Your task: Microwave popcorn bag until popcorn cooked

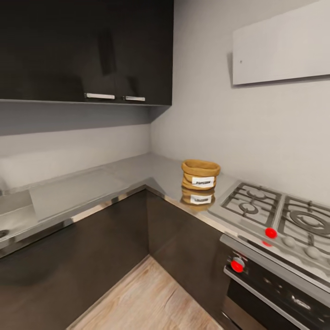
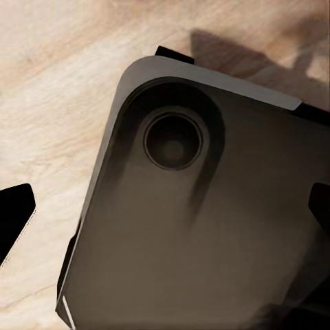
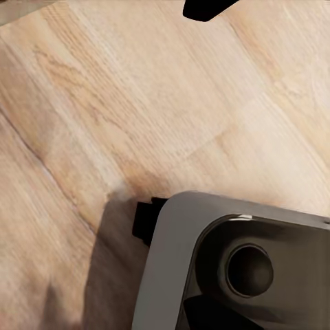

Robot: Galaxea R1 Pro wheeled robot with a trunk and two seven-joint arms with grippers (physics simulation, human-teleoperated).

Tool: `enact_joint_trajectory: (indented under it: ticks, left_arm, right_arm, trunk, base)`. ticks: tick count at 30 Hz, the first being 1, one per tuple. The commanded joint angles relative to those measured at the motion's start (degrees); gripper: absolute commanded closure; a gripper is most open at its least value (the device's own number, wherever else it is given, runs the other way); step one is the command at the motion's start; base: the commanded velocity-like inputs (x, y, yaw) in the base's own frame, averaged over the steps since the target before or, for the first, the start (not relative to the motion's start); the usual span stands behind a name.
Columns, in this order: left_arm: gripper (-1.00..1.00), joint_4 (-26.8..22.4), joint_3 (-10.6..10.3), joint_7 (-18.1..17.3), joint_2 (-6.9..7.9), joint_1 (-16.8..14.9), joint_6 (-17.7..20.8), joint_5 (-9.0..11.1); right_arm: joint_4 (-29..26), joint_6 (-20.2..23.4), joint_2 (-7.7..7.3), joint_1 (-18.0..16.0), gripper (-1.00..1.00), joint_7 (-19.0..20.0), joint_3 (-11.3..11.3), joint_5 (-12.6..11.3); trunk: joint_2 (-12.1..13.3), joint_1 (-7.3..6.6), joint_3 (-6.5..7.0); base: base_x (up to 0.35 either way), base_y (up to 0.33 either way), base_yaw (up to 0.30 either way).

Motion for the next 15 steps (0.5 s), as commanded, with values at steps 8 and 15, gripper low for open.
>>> enact_joint_trajectory:
  ticks: [8,15]
  left_arm:
    - [-1.0,-0.14,0.07,0.0,0.03,0.03,-0.05,0.22]
    - [-1.0,-0.15,0.06,0.0,0.06,0.03,-0.05,0.23]
  right_arm:
    - [0.18,-0.3,-0.04,-0.07,-1.0,0.1,-0.48,0.41]
    - [0.18,-0.3,-0.04,-0.08,-1.0,0.1,-0.48,0.41]
  trunk:
    - [-0.02,0.03,-0.05]
    - [-0.02,0.03,-0.05]
  base:
    - [0.267,0.138,0.0]
    - [0.264,0.137,0.0]
